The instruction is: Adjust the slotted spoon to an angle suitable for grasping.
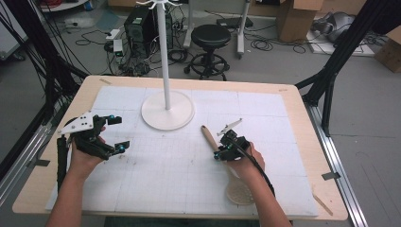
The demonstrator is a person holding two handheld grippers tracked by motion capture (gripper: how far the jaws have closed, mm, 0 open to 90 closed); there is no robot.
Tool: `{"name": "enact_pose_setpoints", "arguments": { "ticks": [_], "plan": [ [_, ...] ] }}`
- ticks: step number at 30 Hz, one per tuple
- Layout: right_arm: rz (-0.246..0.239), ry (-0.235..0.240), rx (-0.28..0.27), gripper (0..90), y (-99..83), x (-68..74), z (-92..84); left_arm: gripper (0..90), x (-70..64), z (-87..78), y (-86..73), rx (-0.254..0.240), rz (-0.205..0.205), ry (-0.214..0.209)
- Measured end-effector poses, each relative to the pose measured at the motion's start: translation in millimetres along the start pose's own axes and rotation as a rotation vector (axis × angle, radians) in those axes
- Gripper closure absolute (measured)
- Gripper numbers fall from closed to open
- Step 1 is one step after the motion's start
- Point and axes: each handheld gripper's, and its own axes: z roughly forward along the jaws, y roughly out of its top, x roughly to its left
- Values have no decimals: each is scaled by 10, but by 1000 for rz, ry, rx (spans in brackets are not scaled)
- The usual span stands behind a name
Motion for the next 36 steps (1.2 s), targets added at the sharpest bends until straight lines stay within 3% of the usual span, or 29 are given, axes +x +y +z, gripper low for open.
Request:
{"name": "enact_pose_setpoints", "arguments": {
  "ticks": [5, 9, 11, 15, 18, 19, 24, 28, 29, 30, 36],
  "plan": [
    [2, -32, -16, 596, -4, 19, -31, 17, 2, -5, 1, 1, -1, 0],
    [71, -31, -29, 482, -3, 7, -117, 17, 4, 1, -2, 1, -2, 1],
    [74, -44, -17, 466, 13, 11, -130, 17, 1, 8, -4, 1, -4, 0],
    [81, -26, 15, 467, 52, 23, -101, 17, 0, 5, -1, 4, 0, -2],
    [80, -15, 60, 516, 84, 26, -14, 17, 2, 0, 0, 2, 0, 0],
    [58, -17, 101, 608, 96, 22, 53, 17, 4, -3, -1, 0, -3, -1],
    [-2, -24, 113, 670, 125, 48, 64, 17, 7, 0, -4, -1, -4, 1],
    [-60, -2, 112, 746, 144, 104, 64, 17, 6, -1, -2, -1, -3, 0],
    [-147, -9, 114, 747, 160, 167, 75, 17, 4, -6, 0, -2, -4, 2],
    [-178, -18, 117, 748, 168, 197, 77, 17, 6, -7, 0, -3, -3, 3],
    [-196, 15, 115, 744, 173, 237, 84, 17, 6, -3, -1, 2, 0, 0]
  ]
}}
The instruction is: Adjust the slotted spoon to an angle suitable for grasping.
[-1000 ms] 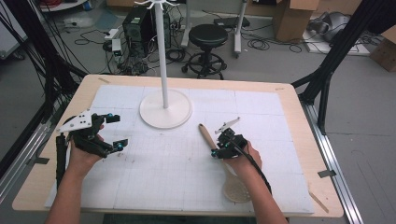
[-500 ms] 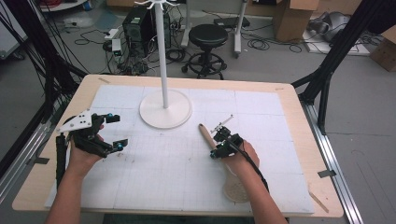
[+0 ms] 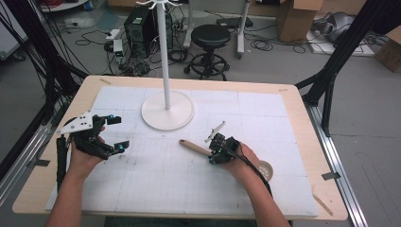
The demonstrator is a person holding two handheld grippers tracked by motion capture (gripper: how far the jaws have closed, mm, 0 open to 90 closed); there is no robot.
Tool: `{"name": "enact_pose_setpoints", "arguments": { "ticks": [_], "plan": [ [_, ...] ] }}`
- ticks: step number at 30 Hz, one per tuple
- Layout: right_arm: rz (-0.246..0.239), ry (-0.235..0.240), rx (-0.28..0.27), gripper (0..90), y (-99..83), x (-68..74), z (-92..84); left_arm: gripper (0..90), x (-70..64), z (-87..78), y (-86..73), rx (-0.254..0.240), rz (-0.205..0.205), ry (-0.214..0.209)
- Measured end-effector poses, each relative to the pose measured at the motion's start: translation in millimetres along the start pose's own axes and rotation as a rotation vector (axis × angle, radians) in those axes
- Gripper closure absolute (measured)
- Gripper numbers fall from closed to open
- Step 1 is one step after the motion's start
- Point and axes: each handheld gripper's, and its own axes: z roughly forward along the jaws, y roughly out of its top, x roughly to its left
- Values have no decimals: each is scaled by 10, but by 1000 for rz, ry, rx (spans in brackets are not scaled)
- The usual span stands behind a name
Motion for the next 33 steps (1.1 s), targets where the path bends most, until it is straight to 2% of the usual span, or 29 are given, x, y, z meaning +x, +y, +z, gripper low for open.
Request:
{"name": "enact_pose_setpoints", "arguments": {
  "ticks": [2, 3, 4, 5, 9, 12, 15, 20, 21, 22, 23, 24, 25, 26, 27, 28, 30, 31, 32, 33],
  "plan": [
    [12, 17, -7, 728, -9, -11, -4, 17, -1, 4, -2, 1, -1, 1],
    [43, 46, -41, 643, -19, -23, -33, 17, -1, 4, -2, 1, -1, 1],
    [43, 46, -41, 643, -19, -23, -33, 17, -1, 4, -2, 1, -1, 1],
    [71, 66, -96, 606, -33, -46, -98, 17, 0, 2, -2, 1, -1, 0],
    [121, 78, -163, 548, -92, -91, -229, 17, -1, -1, -1, -1, -3, 0],
    [146, 80, -172, 509, -128, -132, -248, 17, 1, 4, -2, 4, -1, 2],
    [158, 95, -162, 484, -110, -149, -196, 17, -5, 11, -3, 5, -3, 0],
    [159, 116, -107, 482, -54, -163, -51, 17, 0, 12, -6, 7, -3, -1],
    [162, 123, -78, 533, -40, -177, 21, 17, 3, 10, -8, 9, -4, 0],
    [155, 137, -62, 574, -37, -178, 48, 17, 4, 11, -9, 9, -4, 0],
    [139, 118, -59, 649, -30, -170, 48, 17, 5, 11, -10, 9, -5, -1],
    [121, 139, -58, 722, -25, -168, 36, 17, 5, 11, -10, 9, -5, -1],
    [95, 136, -60, 729, -18, -151, 33, 17, 7, 10, -11, 10, -4, 0],
    [95, 136, -60, 729, -18, -151, 33, 17, 7, 12, -12, 8, -6, -1],
    [51, 113, -52, 736, -5, -113, 25, 17, 7, 13, -13, 9, -7, 0],
    [51, 113, -52, 736, -5, -113, 25, 17, 7, 13, -13, 9, -7, 0],
    [13, 121, -48, 738, 1, -93, 21, 17, 4, 13, -12, 11, -5, 0],
    [-23, 119, -46, 739, 11, -57, 21, 17, 2, 13, -10, 12, -2, -1],
    [-23, 119, -46, 739, 11, -57, 21, 17, 2, 13, -10, 12, -2, -1],
    [-57, 152, -54, 738, 23, -22, 24, 17, 2, 14, -11, 14, -4, -1]
  ]
}}
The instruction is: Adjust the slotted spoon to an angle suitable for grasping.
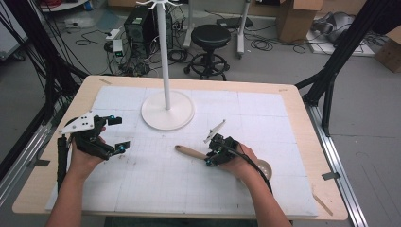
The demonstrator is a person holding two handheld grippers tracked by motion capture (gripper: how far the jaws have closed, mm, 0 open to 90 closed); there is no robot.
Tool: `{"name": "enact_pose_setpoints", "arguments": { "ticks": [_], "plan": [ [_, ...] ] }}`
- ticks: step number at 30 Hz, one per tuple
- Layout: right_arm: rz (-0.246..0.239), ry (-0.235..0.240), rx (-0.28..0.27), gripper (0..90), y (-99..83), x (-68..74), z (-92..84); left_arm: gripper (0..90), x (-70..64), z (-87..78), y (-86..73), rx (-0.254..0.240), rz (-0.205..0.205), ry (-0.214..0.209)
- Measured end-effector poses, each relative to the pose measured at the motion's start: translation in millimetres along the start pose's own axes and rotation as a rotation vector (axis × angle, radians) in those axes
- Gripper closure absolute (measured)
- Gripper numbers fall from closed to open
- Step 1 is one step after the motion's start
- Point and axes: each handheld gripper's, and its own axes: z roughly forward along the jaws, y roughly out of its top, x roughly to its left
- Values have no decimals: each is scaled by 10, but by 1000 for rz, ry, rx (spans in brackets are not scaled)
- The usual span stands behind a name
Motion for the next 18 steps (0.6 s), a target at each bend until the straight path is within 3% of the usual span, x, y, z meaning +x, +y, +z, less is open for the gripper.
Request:
{"name": "enact_pose_setpoints", "arguments": {
  "ticks": [3, 11, 17, 18],
  "plan": [
    [-34, 13, -15, 738, 31, 63, 3, 17, 0, 3, -2, 3, 1, 0],
    [-36, 27, -8, 725, 34, 114, 30, 17, -1, 8, -4, 6, 0, -2],
    [-10, 9, -77, 575, -6, 140, -26, 17, 2, -5, -2, -1, -2, 0],
    [11, 1, -138, 538, -42, 143, -99, 17, 2, -9, 1, -6, -1, 0]
  ]
}}
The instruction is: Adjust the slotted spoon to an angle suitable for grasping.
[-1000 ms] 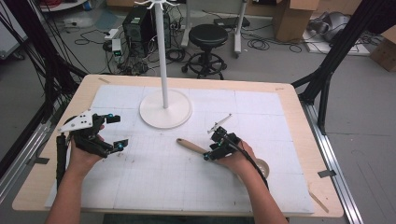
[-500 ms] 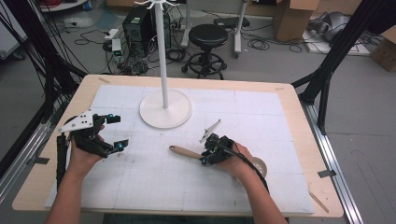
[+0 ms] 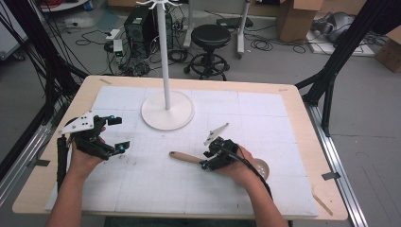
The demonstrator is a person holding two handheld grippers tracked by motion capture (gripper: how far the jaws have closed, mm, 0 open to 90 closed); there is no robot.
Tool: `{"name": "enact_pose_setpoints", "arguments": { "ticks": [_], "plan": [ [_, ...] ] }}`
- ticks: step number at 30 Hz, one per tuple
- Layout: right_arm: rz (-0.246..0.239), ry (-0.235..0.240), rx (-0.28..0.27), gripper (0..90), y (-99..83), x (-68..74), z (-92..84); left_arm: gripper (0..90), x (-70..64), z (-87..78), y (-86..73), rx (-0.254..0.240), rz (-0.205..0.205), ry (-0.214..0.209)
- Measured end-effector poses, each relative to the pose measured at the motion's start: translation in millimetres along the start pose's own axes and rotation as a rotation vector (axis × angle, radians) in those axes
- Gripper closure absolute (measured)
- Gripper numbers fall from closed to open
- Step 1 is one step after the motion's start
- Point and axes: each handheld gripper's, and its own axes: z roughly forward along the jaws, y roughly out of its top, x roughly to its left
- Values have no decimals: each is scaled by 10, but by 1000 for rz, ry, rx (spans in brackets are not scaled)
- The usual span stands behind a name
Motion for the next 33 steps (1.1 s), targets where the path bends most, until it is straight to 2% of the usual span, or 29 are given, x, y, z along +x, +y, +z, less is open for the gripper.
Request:
{"name": "enact_pose_setpoints", "arguments": {
  "ticks": [2, 3, 6, 7, 8, 9, 11, 13, 14, 17, 18, 19, 20, 27, 33],
  "plan": [
    [17, -19, -49, 488, -25, -7, -90, 17, 2, -2, 3, -3, 1, -1],
    [17, -19, -49, 488, -25, -7, -90, 17, 2, -2, 3, -3, 1, -1],
    [48, -44, -156, 437, -83, -53, -293, 17, -6, -3, 16, -5, 6, -1],
    [56, -51, -179, 425, -100, -66, -338, 17, -10, -2, 20, -4, 8, -1],
    [56, -51, -179, 425, -100, -66, -338, 17, -10, -2, 20, -4, 8, -1],
    [67, -56, -215, 404, -132, -97, -415, 17, -13, -1, 28, -5, 10, -3],
    [81, -72, -251, 382, -155, -119, -477, 17, -13, -1, 32, -3, 13, -2],
    [83, -71, -266, 373, -163, -134, -502, 17, -12, 3, 33, -2, 13, -3],
    [86, -78, -298, 348, -171, -151, -537, 17, -11, 5, 33, 0, 12, -6],
    [90, -85, -325, 324, -171, -168, -563, 17, -7, 15, 29, -1, 9, -13],
    [98, -87, -351, 301, -165, -179, -587, 17, -8, 17, 28, 0, 8, -16],
    [98, -87, -351, 301, -165, -179, -587, 17, -8, 17, 28, 0, 8, -16],
    [95, -93, -384, 279, -157, -187, -607, 17, -13, 11, 31, 2, 9, -16],
    [89, -97, -434, 221, -139, -145, -662, 17, -37, -10, 57, -1, 19, -22],
    [91, -100, -442, 194, -134, -156, -678, 17, -54, 0, 59, 18, 23, -20]
  ]
}}
